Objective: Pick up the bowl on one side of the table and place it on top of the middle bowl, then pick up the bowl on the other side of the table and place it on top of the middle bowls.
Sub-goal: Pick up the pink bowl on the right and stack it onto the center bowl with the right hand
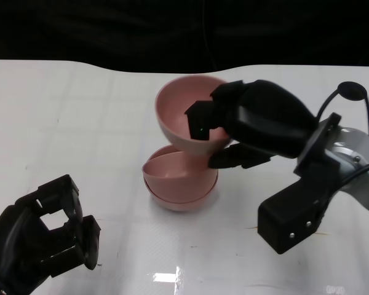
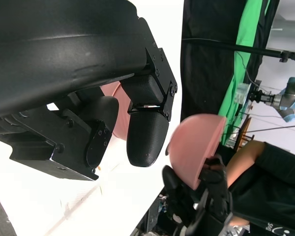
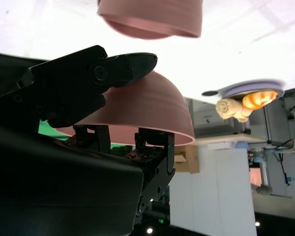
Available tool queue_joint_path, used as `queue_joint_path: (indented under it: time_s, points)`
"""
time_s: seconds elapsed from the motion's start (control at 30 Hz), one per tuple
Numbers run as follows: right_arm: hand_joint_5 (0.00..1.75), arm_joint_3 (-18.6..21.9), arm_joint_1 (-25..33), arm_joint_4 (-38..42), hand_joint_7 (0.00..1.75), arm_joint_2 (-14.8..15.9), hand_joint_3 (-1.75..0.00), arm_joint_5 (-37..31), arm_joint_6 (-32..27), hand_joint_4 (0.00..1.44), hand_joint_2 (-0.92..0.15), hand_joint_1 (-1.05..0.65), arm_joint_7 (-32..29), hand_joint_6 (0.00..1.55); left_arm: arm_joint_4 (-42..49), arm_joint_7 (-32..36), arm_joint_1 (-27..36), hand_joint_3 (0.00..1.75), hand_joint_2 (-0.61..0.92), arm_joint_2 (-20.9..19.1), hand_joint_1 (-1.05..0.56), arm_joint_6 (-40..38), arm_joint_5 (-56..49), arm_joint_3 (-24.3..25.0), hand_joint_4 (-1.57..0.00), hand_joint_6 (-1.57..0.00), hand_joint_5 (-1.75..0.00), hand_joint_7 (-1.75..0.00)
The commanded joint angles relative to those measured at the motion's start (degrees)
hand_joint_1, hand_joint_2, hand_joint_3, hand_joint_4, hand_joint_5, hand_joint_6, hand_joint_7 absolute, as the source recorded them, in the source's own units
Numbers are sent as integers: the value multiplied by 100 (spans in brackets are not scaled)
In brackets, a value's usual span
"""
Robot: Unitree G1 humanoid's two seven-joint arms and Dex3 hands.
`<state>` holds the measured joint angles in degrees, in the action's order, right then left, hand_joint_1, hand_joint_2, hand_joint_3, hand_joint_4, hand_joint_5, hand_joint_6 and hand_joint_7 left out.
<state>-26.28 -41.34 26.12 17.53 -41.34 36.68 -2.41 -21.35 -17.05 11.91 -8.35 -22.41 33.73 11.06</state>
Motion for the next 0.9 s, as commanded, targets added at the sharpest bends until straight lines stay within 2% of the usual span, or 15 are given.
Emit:
queue_joint_path:
  time_s: [0.03, 0.17, 0.23, 0.33, 0.9]
  points:
    - [175, -54, -172, 188, 167, -61, -43, 46, 86, 93, -79, -27, 55, 72, 22, -68, 36, 149, 92, -42, 36, 40, 21, 34, -120, -89, -175, -175]
    - [175, -128, -186, 329, 174, -173, -67, -8, 102, 93, -69, -24, -1, 69, 52, -98, 48, 149, 92, -39, 35, 90, -1, 21, -119, -89, -175, -175]
    - [175, -167, -193, 398, 175, -225, -71, -75, 123, 93, -65, -23, -80, 69, 70, -101, 52, 148, 92, -36, 34, 104, -10, 15, -118, -88, -175, -175]
    - [175, -223, -192, 434, 175, -273, -73, -173, 92, 92, -63, -25, -98, 67, 120, -146, 53, 148, 92, -31, 33, 161, -11, 9, -117, -88, -175, -175]
    - [175, -378, -164, 809, 175, -443, -78, -305, 11, 91, -64, -23, -249, 65, 285, -327, 89, 141, 92, -25, 31, 344, -34, 32, -110, -86, -175, -175]
